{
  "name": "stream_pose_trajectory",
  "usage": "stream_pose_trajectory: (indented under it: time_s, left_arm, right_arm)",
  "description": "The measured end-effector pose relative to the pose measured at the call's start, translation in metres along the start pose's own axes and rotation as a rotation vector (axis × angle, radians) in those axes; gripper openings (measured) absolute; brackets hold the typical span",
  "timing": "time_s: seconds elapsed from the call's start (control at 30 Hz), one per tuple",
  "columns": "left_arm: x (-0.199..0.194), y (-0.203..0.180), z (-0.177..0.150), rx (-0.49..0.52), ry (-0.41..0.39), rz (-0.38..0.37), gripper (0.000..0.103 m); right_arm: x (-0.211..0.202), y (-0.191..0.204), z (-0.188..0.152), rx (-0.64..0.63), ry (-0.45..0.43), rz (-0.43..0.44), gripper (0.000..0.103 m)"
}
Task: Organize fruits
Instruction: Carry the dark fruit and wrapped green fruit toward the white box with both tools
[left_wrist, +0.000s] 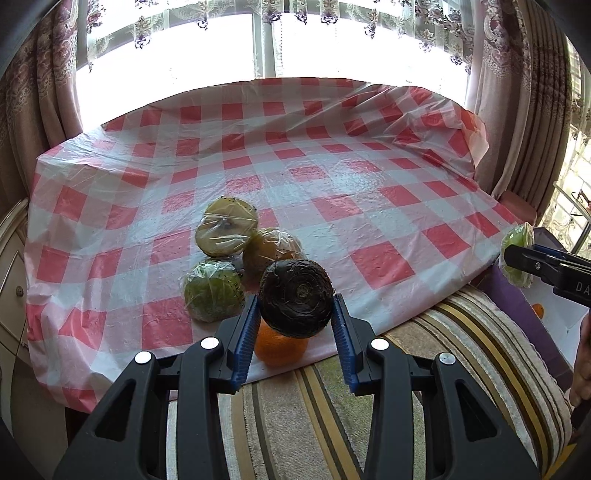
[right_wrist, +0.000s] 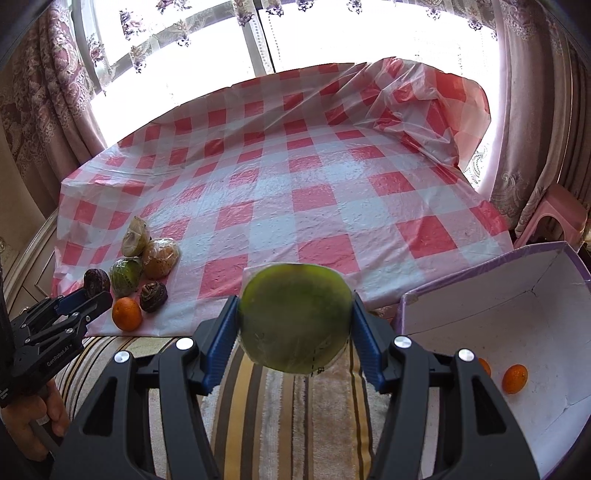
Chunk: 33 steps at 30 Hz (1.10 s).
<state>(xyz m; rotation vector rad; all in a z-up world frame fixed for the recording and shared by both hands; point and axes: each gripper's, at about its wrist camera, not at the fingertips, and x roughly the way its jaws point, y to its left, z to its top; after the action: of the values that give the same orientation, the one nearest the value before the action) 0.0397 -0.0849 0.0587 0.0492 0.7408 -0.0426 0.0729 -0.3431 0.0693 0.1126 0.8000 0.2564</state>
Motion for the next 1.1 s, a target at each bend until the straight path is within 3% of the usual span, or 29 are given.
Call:
stream_pose_trajectory:
  time_s: [0.3, 0.63, 0.93, 1.1]
  left_arm:
    - [0.005, -0.044, 0.012, 0.070, 0.002, -0.081, 0.037]
    - [0.015, -0.120, 0.025, 0.200, 0.006, -0.203, 0.037]
    - [0.029, -0.197, 0.033, 0.336, 0.020, -0.328, 0.037]
    - [0.045, -0.243, 0.033, 0.415, 0.065, -0.405, 0.037]
  right_arm:
    - [-0.029, -0.060, -0.002, 0.071, -0.049, -0.128, 0.058]
    - [-0.050, -0.132, -0.011, 0.147, -0.070, -0.303, 0.058]
    - [-0.040, -0.166, -0.017, 0.141, -0.030, -0.432, 0.058]
    - [-0.027, -0.182, -0.015, 0.119, 0.004, -0.489, 0.058]
